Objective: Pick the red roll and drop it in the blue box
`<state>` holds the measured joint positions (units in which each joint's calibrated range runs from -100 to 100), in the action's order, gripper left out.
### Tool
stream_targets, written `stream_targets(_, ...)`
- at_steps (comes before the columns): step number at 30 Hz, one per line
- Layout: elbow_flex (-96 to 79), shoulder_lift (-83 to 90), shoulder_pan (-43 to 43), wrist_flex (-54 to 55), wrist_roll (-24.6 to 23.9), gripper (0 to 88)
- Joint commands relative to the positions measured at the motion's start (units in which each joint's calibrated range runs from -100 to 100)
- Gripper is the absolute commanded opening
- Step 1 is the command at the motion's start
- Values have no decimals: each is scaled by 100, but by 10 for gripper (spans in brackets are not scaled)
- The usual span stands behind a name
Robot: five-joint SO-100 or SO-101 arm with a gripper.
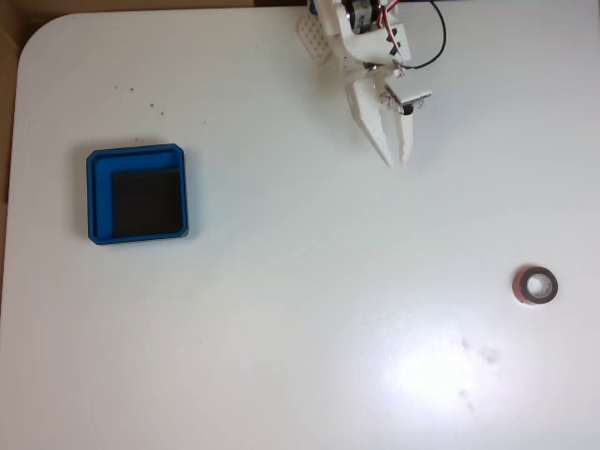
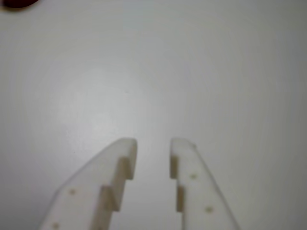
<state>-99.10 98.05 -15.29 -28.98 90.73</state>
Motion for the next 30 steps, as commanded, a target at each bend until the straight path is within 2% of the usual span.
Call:
stream_targets(1,-81,53,-274,68,-28,7)
stream_targets(19,-81,53,-1319,68,-28,7)
stream_targets(30,45,78,-1329,151,-46,7)
